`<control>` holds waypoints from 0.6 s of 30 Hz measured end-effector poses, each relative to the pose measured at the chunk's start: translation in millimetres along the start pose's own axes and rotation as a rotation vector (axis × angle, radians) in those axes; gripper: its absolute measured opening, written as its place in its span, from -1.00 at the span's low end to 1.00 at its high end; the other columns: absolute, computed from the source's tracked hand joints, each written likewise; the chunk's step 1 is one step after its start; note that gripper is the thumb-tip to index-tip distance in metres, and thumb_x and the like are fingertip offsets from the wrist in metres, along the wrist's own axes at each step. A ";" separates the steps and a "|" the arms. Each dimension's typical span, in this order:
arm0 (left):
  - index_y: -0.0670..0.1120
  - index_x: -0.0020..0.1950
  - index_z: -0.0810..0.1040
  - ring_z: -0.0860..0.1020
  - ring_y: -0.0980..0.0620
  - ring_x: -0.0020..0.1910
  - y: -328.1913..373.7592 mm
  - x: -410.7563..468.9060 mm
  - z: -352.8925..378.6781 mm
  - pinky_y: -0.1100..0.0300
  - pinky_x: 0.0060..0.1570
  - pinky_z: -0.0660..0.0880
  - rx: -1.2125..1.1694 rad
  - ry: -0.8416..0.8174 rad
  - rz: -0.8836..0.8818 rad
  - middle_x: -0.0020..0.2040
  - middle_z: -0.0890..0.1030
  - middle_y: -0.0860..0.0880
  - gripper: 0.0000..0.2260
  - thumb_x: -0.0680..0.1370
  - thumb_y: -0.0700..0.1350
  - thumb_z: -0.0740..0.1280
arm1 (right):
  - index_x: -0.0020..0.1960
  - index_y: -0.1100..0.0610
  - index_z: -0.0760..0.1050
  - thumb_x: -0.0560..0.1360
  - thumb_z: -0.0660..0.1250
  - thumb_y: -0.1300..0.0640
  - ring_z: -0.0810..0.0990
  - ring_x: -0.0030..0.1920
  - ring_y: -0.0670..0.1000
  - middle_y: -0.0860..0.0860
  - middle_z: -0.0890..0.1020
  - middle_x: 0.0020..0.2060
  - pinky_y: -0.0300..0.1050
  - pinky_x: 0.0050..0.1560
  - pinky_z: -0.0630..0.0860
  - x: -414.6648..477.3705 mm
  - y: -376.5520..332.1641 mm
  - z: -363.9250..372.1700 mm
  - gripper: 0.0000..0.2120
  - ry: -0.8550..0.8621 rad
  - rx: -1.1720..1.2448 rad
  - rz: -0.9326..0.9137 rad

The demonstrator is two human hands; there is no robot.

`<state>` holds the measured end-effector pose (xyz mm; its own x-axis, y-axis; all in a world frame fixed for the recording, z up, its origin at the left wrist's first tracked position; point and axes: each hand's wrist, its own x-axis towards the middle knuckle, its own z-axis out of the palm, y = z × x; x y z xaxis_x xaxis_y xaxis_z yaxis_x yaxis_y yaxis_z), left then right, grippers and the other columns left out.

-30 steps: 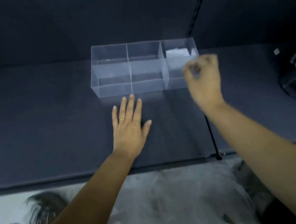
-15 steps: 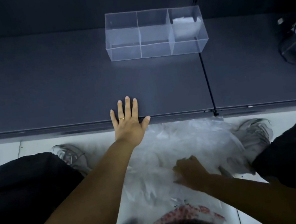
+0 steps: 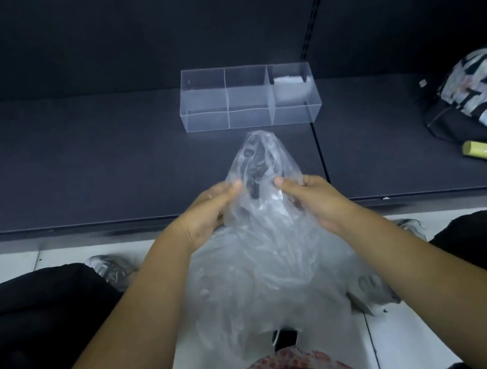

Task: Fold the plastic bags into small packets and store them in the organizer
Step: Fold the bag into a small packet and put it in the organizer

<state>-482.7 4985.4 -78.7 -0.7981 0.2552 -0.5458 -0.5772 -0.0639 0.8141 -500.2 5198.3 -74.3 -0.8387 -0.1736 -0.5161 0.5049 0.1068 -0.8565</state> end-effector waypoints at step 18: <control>-0.11 -0.25 0.73 0.61 0.11 -0.34 -5.3 -12.4 1.8 0.19 0.15 0.52 -0.718 0.161 -0.020 -0.25 0.66 -0.04 -0.77 0.49 -0.01 0.39 | 0.41 -0.44 0.11 0.26 0.45 -0.36 0.06 0.46 -0.16 -0.30 0.08 0.48 -0.05 0.40 0.12 -31.7 -38.4 -33.2 -0.18 -0.300 -0.771 -0.283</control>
<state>-469.4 4984.4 -75.9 -0.7698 0.1221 -0.6265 -0.5191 -0.6910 0.5031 -499.8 5232.2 -25.0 -0.7678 -0.5327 -0.3560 -0.0837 0.6343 -0.7686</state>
